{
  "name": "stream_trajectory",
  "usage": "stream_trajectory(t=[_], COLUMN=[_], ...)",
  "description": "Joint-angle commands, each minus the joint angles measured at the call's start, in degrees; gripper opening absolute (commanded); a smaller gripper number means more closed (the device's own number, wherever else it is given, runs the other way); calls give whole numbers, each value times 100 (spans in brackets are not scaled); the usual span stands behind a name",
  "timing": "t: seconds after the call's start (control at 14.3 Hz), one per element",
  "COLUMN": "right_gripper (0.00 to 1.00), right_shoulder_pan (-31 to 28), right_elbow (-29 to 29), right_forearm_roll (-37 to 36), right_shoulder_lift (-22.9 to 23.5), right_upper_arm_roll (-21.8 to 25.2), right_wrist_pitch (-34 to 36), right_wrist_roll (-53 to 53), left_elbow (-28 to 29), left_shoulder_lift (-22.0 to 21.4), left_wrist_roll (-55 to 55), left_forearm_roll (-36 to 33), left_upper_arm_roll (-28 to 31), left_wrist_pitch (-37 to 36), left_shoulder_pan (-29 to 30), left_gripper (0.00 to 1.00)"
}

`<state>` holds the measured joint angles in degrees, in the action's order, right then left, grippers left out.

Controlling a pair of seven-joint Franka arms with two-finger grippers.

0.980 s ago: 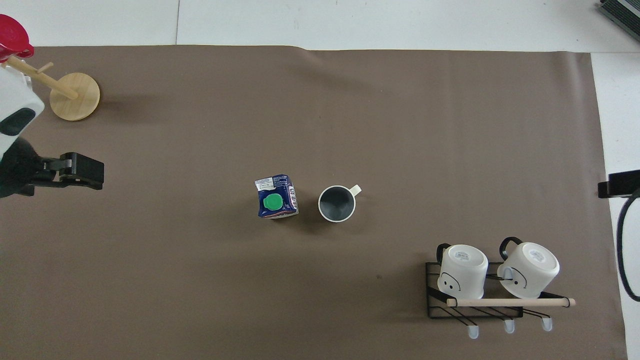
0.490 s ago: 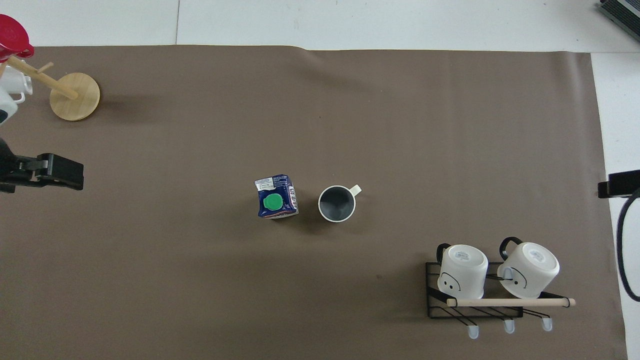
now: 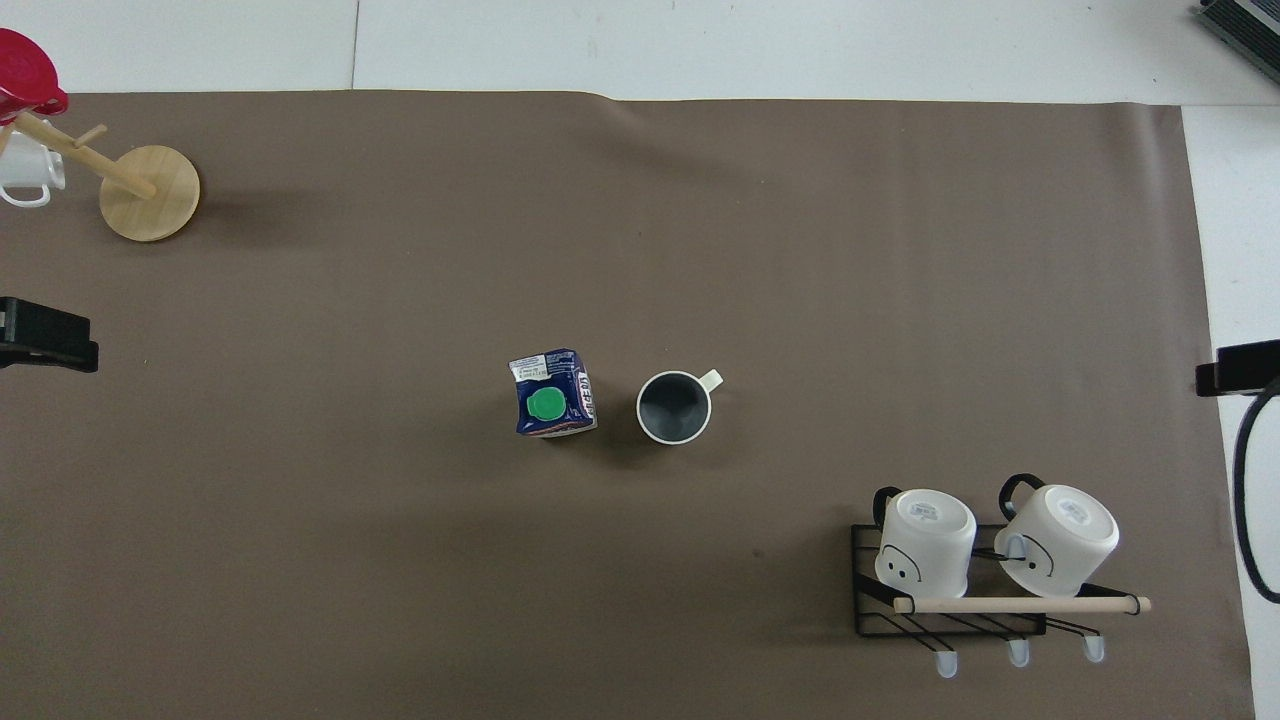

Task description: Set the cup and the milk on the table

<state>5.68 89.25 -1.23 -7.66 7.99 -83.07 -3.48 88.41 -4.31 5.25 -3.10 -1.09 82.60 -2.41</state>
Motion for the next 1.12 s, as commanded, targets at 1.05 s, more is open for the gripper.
stream_trajectory(t=[1.05], right_gripper=[100], right_shoulder_pan=[-14], right_elbow=[-4], right_forearm_roll=[-8], right_shoulder_lift=[-42], right_upper_arm_roll=[1], right_wrist_pitch=[98], right_wrist_roll=[163], left_elbow=[343], left_shoulder_lift=[-176], left_wrist_roll=[-182], left_forearm_roll=[406], left_upper_arm_roll=[-85], left_wrist_pitch=[213], left_shoulder_pan=[109], left_gripper=[100])
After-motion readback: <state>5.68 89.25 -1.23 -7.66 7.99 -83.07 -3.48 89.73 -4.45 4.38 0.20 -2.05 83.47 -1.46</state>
